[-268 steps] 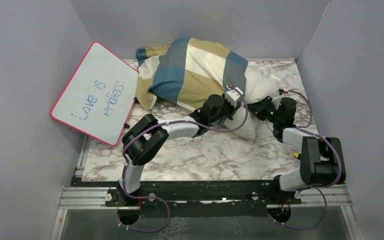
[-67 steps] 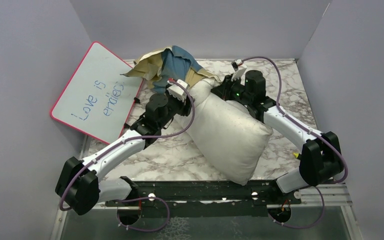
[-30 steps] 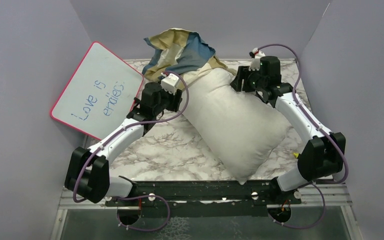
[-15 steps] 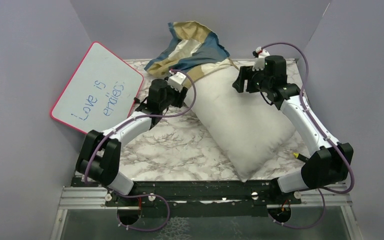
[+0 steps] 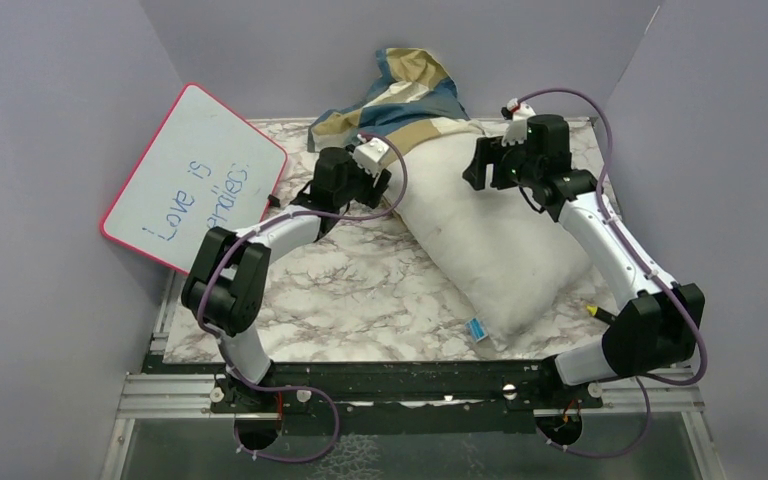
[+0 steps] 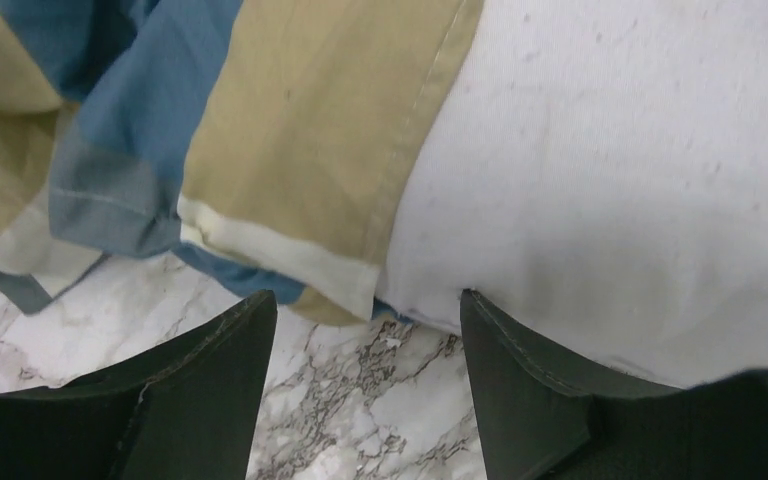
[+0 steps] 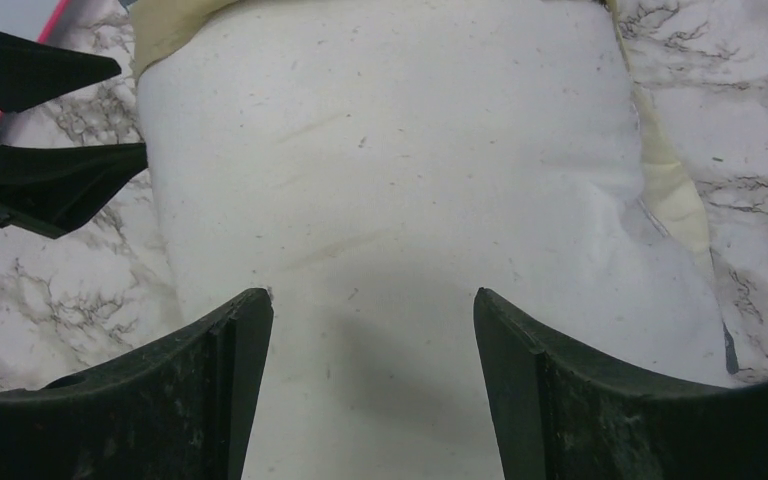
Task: Put the pillow into the pillowcase
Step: Stuff the pillow into the pillowcase.
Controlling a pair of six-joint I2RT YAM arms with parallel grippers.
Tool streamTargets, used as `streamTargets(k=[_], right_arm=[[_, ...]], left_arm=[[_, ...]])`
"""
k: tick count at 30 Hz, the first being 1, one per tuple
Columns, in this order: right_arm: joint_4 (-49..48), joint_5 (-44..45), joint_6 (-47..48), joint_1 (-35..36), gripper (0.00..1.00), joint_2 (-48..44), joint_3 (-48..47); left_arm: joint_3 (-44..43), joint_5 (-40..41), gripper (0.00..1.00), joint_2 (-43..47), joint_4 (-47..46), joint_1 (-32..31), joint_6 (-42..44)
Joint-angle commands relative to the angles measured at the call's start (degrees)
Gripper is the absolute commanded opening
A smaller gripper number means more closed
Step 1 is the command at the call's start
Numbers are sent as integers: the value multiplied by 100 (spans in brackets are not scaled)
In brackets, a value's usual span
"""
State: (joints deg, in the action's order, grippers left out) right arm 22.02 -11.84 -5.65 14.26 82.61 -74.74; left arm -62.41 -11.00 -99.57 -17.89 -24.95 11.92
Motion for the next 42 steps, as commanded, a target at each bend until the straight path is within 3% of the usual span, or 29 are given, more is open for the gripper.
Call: streamTargets(k=[1,5,10,13,19,25,27,30,34,42], right_arm=[[-376,-313,143,12,78,139,210],[-776,-879,-2,16,69,319,212],[-1542,-1969,-795,20,29,641,40],[-2625,-2490,-1414,66,18,884,251],[-2653,-2373,-1413,316,27,1953,-296],[-2874,-1813,-1356,330,19,2770,-60],[-2900,-1739,-1360,326,17,2853,121],[-3296,-1740,-1496,329,17,2786,553],[-3703,-1716,-1662,323,17,2693,820],[-4373,-1688,-2038,323,16,2445,1153]], left_arm=[[-345,-163,69,-266,-458,19,126],[-538,170,66,-551,-592,20,198],[-838,225,61,-925,-773,17,250],[-902,403,60,-1062,-935,24,216],[-914,798,66,-1260,-1238,17,355],[-1152,1051,63,-1668,-1424,16,829],[-1214,1043,53,-1749,-1468,8,1004],[-1121,670,22,-1666,-1488,-12,1053],[-616,518,0,-1130,-1518,-150,863],[305,335,0,-263,-1526,-599,390]])
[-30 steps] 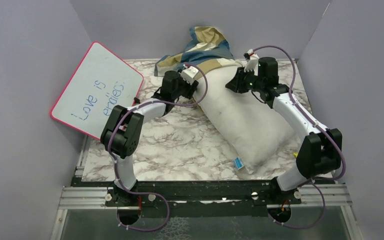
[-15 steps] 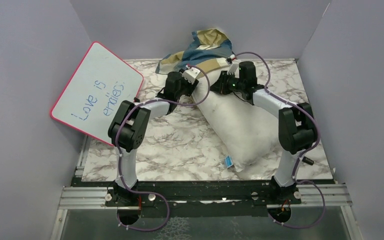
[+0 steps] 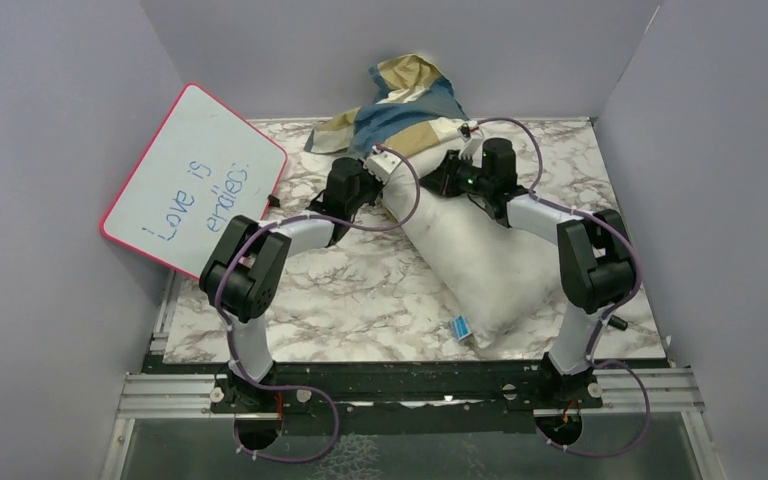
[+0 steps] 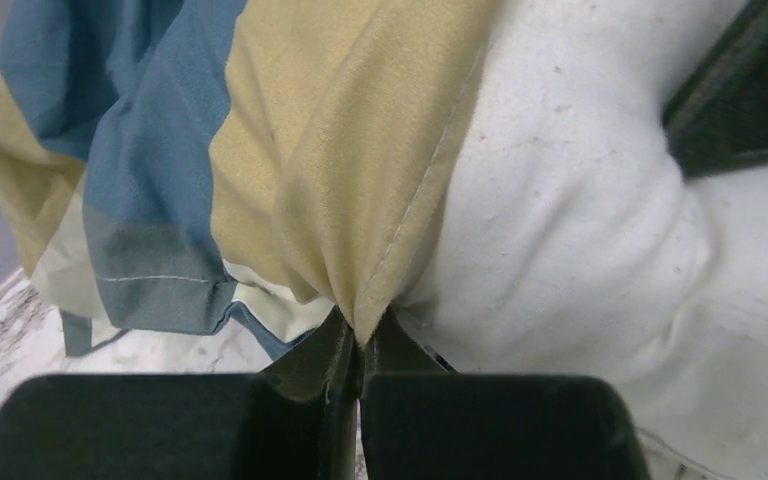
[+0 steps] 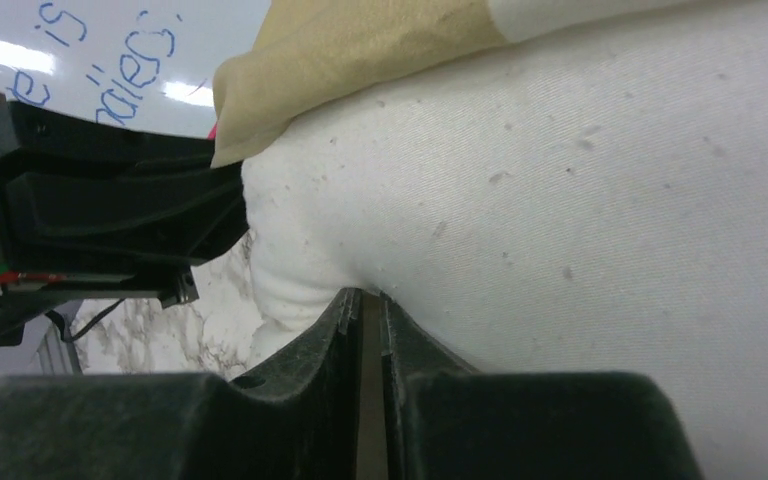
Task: Put the pillow into the pillowcase
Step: Stuff the pillow into the pillowcase.
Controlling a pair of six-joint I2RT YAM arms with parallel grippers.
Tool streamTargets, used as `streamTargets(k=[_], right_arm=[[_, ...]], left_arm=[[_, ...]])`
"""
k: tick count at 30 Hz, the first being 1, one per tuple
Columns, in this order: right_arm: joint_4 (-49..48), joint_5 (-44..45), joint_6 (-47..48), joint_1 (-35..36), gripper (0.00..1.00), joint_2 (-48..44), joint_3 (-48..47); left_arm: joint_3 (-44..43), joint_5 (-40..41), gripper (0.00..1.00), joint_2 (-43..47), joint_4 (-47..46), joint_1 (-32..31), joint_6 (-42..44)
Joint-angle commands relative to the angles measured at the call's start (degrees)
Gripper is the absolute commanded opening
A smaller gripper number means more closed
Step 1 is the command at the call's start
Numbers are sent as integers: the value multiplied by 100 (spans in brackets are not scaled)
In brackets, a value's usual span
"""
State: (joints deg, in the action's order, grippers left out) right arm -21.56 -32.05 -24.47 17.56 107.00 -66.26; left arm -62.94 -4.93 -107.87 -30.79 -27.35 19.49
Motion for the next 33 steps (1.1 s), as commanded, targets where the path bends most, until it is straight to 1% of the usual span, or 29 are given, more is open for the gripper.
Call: streamTargets(k=[1,6,11,17,20,22,25,27,28,30,31,32,33], right_arm=[[-115,347,-219,-7,15,-29,334],[-751,331,-623,-3,12,-47,516],[-845,440,-674,-7,11,-11,496],[-815,401,-603,-16,11,-30,530],[-870,347,-635,-15,11,-60,565],[-889,326,-655,-7,11,-57,574],[-885,316,-656,-16,11,-90,587],[-887,316,-656,-13,11,-107,596],[-882,317,-649,-16,11,-123,602],[-864,306,-634,-11,11,-151,609],[-861,307,-626,-15,11,-168,614],[-845,300,-617,-16,11,-187,610],[-840,292,-612,-14,11,-199,608]], left_arm=[[446,-176,0,634,-235,-457,-446],[934,294,0,860,-248,-955,-735],[1260,449,0,907,-270,-1170,-940],[1663,1000,10,1285,-317,-1192,-1074],[1721,1362,11,1402,-316,-1183,-1114],[1760,1299,11,1504,-321,-1161,-1265],[1796,1150,6,1584,-323,-1134,-1395],[1783,1223,8,1598,-316,-1103,-1463],[1778,1283,10,1604,-320,-1067,-1489],[1743,1527,28,1586,-318,-1005,-1556],[1719,1708,34,1567,-315,-986,-1557],[1689,1888,38,1548,-318,-964,-1530],[1656,2112,38,1524,-315,-945,-1515]])
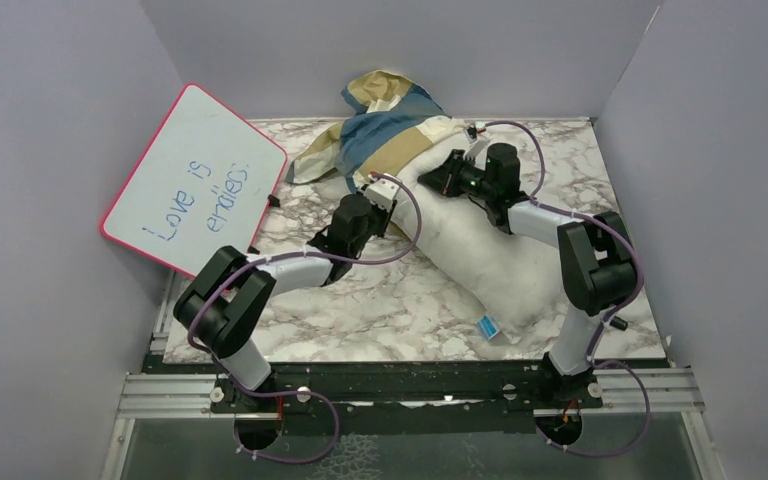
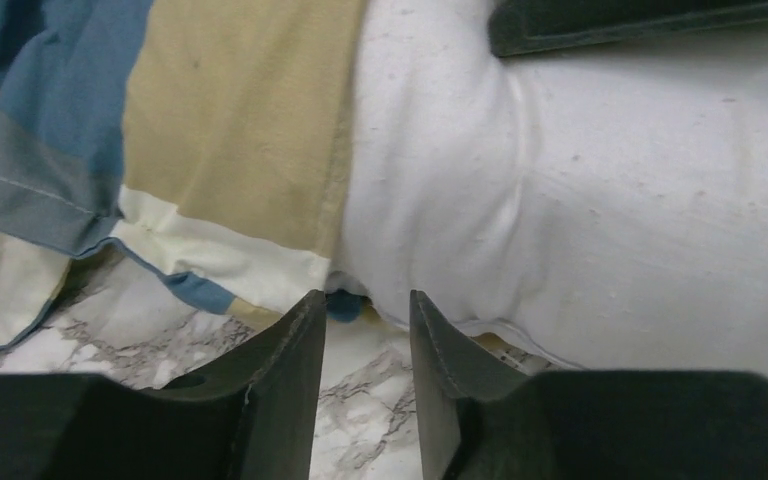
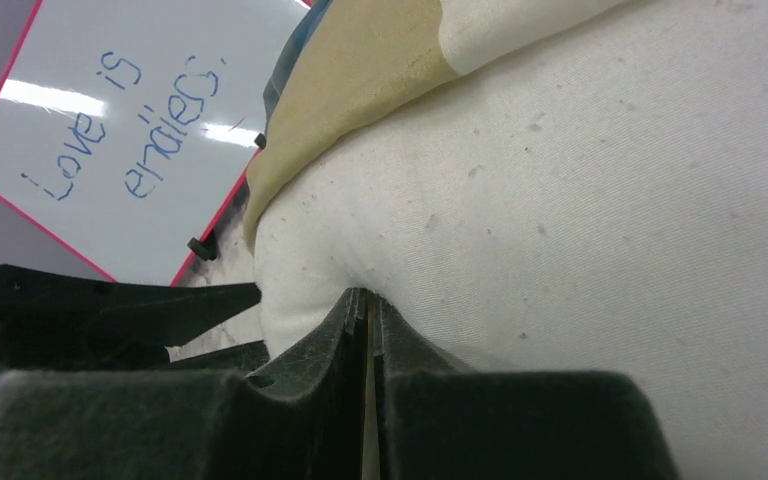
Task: Put the pillow into the pillowcase
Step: Stuff the pillow into the pillowcase.
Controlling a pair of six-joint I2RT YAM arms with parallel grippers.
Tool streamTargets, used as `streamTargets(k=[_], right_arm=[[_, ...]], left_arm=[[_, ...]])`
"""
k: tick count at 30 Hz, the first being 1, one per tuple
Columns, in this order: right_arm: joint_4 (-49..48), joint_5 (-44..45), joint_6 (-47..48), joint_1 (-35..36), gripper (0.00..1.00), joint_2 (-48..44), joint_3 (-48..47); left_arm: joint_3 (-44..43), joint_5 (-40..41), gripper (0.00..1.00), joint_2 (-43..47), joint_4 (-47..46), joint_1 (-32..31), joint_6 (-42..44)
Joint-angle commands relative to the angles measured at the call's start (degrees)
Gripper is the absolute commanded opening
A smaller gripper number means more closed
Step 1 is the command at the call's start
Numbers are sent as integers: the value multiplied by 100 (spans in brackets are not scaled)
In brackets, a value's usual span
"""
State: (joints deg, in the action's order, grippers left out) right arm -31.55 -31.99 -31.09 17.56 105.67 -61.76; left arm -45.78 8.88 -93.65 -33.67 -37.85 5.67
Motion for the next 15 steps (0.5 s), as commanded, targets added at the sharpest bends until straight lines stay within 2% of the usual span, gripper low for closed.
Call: streamTargets(k=[1,3,6,7,11,15], right_arm=[[170,278,57,-11,11,-72,158],[175,276,76,-11,11,-89,170],[187,265,77,-15,13,-115,184],[208,245,77,-16,14,-123,185],[817,123,315,-5,21,-260,-11],[1872,163,636,-6,22,-683,-347]], left_arm=[[-97,893,38,73,-28,129,-103],[-174,1019,40,33,-28,181,-6],[-330,802,60,-100,-34,232,251],[-392,661,62,-146,-31,234,376],[-666,520,62,-433,-30,243,600],[-930,638,62,-713,-34,275,645]])
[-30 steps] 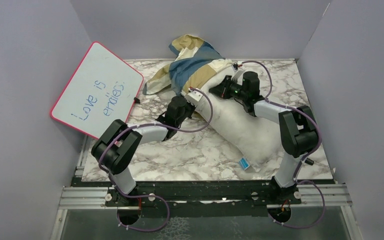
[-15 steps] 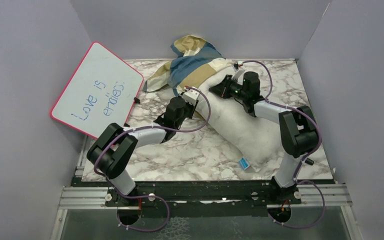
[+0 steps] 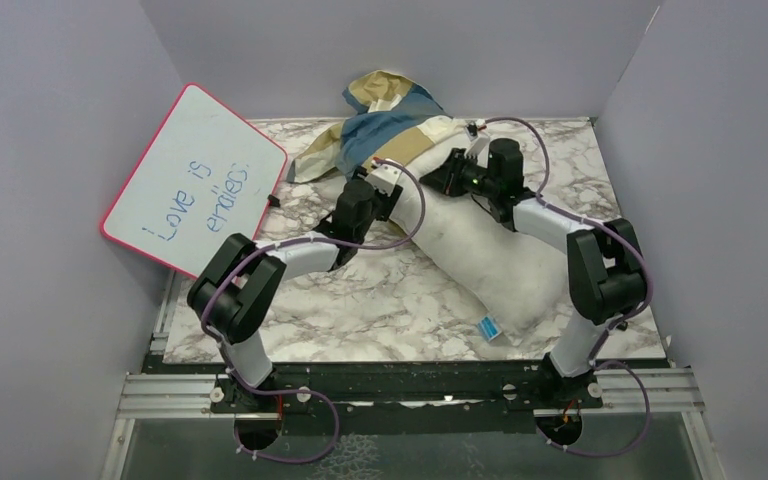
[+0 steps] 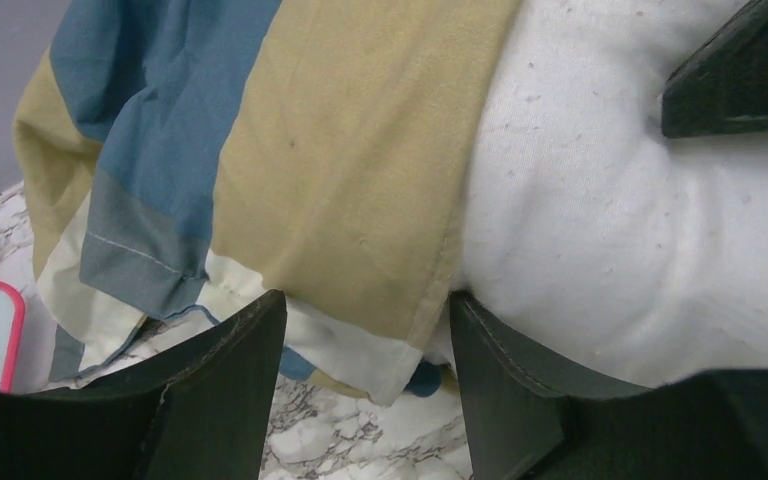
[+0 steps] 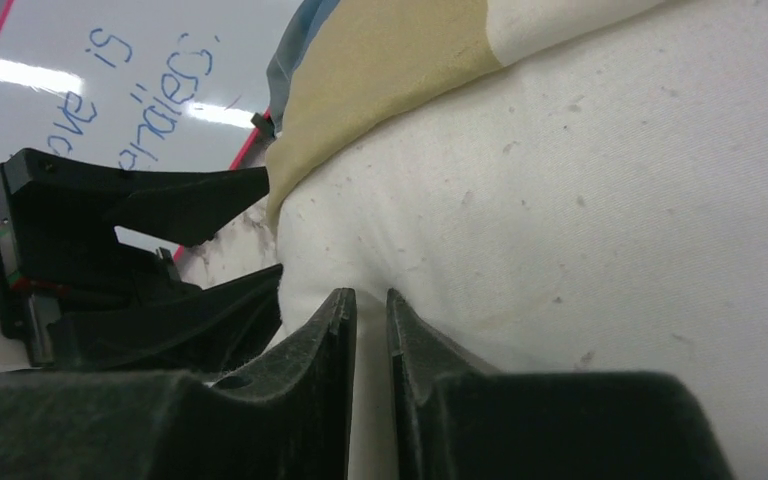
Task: Put the pillow into the pillowcase
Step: Stuff the pillow into the pillowcase.
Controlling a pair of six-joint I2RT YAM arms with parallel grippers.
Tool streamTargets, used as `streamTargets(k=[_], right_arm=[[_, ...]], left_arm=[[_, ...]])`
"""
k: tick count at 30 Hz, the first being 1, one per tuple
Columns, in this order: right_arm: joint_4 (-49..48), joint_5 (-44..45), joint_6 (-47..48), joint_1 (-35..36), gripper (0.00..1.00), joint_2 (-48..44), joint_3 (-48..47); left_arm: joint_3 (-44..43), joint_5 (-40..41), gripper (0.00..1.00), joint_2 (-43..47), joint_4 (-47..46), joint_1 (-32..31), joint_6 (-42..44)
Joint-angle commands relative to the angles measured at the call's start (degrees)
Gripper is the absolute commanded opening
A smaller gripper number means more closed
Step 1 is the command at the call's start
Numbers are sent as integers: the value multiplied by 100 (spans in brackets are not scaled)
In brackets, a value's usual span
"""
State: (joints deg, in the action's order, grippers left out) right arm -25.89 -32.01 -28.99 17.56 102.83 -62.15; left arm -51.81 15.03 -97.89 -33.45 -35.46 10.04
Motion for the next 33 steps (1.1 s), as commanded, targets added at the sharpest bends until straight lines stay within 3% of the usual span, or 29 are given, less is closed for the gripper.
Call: streamTargets(k=[1,4,9,15,17,21,25,33], right_arm=[[1510,168,507,-7,24,-500,-388],[1939,362,854,98,34,-738,-554],[2274,1017,1485,319,54,-537,-974],[2301,1371,1727,577,62,237,-1529],[2288,1517,1621,615,58,549,-1671],[2129,1915,1253,617,38,902,-1519],[1296,1541,945,617,22,930,-914],[448,1183,353,611,8,918,-498]], left_arm=[[-382,19,62,-347,-58,39,250],[-576,43,58,-502,-68,39,295],[-629,-159,36,-474,-131,39,242],[-278,-432,17,-47,-269,39,56],[-111,-571,13,107,-350,39,-63],[285,-833,6,455,-579,72,-475],[609,-1363,5,610,-792,92,-589],[719,-1387,0,528,-797,101,-473]])
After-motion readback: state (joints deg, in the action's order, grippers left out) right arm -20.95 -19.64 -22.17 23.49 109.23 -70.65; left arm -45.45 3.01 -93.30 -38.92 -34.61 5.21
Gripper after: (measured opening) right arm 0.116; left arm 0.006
